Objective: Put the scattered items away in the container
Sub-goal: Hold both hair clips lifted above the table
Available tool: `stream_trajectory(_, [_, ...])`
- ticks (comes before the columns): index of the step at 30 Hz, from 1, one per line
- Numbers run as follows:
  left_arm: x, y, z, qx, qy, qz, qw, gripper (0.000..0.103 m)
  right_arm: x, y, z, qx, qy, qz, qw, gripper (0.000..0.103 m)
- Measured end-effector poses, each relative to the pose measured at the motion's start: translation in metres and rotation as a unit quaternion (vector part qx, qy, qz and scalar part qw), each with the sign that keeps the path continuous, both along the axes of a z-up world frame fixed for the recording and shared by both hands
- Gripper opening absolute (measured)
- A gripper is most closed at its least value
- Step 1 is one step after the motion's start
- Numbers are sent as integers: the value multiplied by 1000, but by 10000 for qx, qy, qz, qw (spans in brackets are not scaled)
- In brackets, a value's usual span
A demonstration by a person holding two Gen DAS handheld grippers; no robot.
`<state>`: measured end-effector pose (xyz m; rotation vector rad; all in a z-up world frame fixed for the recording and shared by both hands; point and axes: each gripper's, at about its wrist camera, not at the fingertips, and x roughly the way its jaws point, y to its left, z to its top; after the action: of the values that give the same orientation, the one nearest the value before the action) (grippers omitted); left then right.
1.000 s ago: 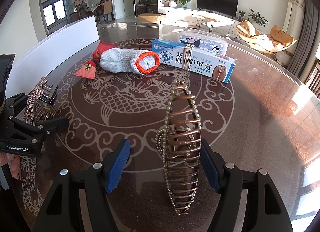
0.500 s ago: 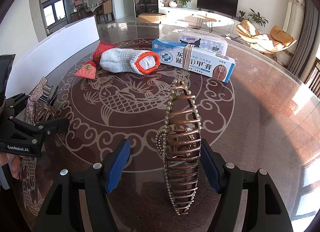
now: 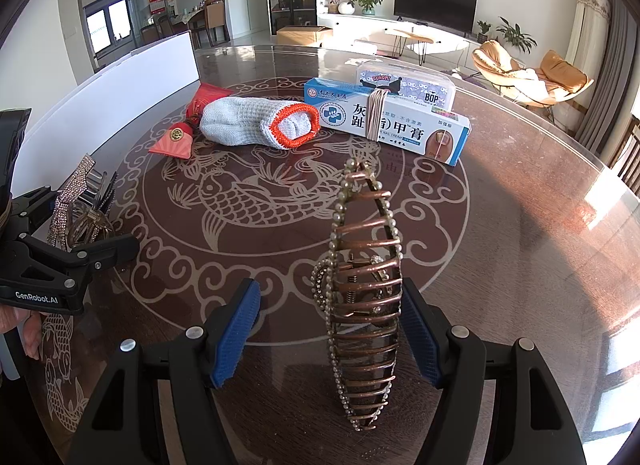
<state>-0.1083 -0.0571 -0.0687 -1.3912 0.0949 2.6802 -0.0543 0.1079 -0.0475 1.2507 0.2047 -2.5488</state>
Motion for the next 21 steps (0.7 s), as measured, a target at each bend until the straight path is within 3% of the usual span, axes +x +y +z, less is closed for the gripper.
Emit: stream_trajectory(21, [0, 0, 1, -5, -2, 9, 10000, 103, 0, 1, 1, -86, -14, 1, 10000, 70])
